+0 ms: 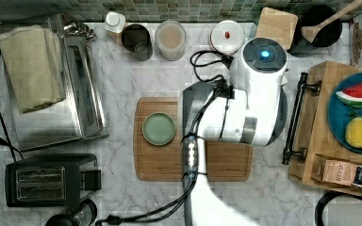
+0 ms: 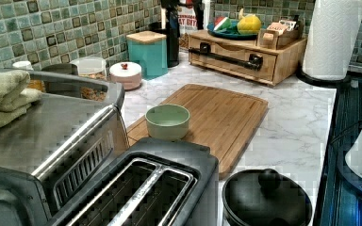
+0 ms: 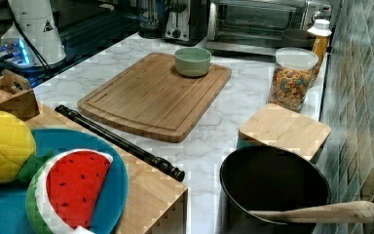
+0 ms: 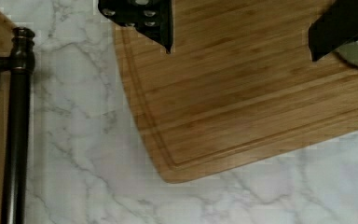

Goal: Open the drawer.

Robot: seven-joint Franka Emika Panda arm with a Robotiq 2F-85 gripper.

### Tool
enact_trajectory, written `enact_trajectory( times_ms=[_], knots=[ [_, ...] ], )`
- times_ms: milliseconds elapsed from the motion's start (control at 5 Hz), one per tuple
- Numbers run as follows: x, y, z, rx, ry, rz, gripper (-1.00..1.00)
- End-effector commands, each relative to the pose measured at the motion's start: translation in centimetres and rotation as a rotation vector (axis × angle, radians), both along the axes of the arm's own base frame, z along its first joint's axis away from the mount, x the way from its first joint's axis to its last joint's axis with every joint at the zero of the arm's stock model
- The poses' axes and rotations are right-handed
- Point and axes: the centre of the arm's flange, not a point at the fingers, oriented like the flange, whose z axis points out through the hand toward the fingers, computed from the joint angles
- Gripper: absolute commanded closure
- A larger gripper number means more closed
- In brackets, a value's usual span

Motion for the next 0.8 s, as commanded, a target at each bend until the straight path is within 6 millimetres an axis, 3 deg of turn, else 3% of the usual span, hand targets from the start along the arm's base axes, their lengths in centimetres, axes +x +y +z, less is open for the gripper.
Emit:
enact_trajectory(
  times_ms=[200,400,800],
  knots=[
    [-1.0,-14.1,3.0,-0.119,-0.153,-0.054,-1.00],
    [-1.9,-15.2,2.3,-0.126,-0.239,-0.012,-1.00],
    [-1.7,-16.3,0.3,-0.117,-0.300,0.036,-1.00]
  ],
)
